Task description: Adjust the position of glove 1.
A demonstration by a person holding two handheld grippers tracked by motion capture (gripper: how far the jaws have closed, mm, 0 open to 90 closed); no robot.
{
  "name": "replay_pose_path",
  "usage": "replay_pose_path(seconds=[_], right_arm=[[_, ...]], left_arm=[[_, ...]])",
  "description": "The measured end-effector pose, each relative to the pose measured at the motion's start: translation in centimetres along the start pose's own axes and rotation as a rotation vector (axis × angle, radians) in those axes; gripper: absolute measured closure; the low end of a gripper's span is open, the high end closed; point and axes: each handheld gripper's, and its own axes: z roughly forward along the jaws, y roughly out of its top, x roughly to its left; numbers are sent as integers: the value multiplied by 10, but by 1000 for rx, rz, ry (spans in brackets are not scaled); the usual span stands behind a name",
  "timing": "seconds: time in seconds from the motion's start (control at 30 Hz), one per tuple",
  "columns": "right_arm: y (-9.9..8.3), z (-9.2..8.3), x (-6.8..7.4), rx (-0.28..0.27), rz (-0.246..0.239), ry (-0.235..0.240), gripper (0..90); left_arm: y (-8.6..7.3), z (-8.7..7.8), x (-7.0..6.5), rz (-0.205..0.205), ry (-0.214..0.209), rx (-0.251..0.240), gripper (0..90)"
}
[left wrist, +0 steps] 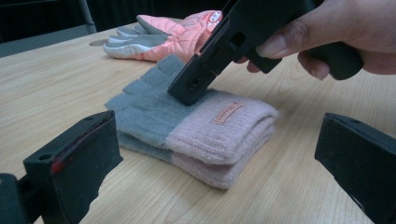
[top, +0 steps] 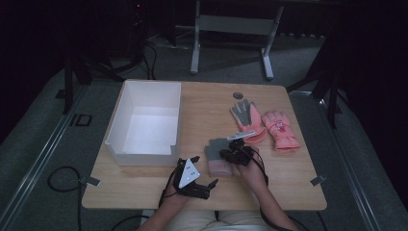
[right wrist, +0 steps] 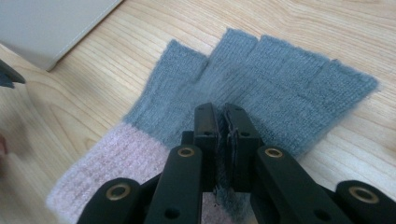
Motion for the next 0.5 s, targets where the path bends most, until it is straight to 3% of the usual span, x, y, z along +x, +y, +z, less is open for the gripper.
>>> replay_pose_path(seconds=[0.37, 0.5], right_arm=[[-5, 7, -3, 18, 4, 18, 825], [-4, 6, -2, 36, -20, 39, 825]], left_arm=[[0, 1, 0, -5, 8, -3, 0], [1, 2, -1, -4, -4, -8, 0]])
